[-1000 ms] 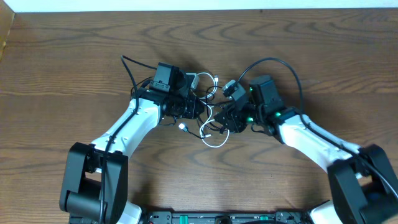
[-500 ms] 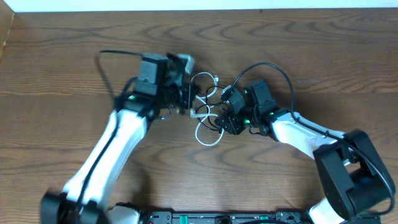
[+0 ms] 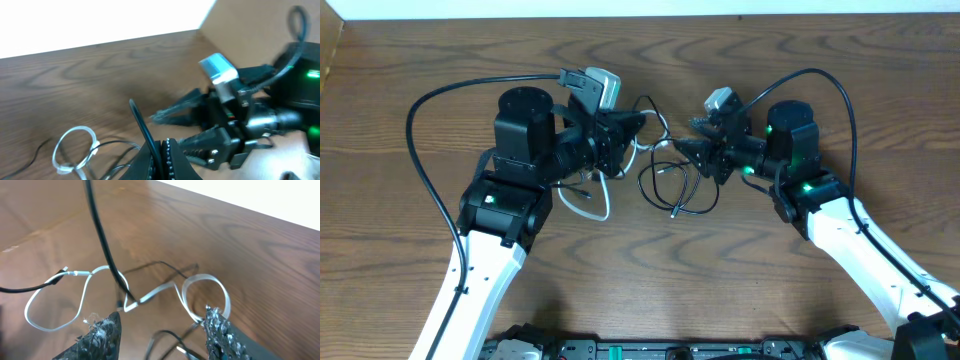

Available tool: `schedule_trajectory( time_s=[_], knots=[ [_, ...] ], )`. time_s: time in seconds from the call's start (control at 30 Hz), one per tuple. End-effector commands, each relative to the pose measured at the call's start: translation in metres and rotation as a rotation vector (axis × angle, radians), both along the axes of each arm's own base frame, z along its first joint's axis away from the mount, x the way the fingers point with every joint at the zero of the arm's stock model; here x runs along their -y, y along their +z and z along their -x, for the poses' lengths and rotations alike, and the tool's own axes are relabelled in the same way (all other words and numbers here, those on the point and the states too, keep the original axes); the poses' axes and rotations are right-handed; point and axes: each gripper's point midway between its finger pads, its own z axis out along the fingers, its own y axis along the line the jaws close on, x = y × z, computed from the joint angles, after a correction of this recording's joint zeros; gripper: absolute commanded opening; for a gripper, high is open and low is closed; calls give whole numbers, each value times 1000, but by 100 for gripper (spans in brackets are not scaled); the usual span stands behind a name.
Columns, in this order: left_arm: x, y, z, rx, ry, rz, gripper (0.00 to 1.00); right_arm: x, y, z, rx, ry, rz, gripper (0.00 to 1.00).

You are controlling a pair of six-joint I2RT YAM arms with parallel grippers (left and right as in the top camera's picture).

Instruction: Untangle cables

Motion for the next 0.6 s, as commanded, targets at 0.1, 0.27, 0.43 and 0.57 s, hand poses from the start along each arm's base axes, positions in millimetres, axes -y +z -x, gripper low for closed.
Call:
schedule_trajectory(
  time_s=[0.1,0.27,0.43,0.57],
  knots=[
    [16,18,21,27,-149,69,7,-14,9,19,16,141,-48,51],
    [20,21,27,27,-186,85,8,-15,11,20,30,151,-47,52],
    [27,27,41,22,-275,123,7,-16,18,15,105,158,-48,53],
    [32,31,52,8,-344,154,8,-17,26,12,173,165,-49,52]
  ],
)
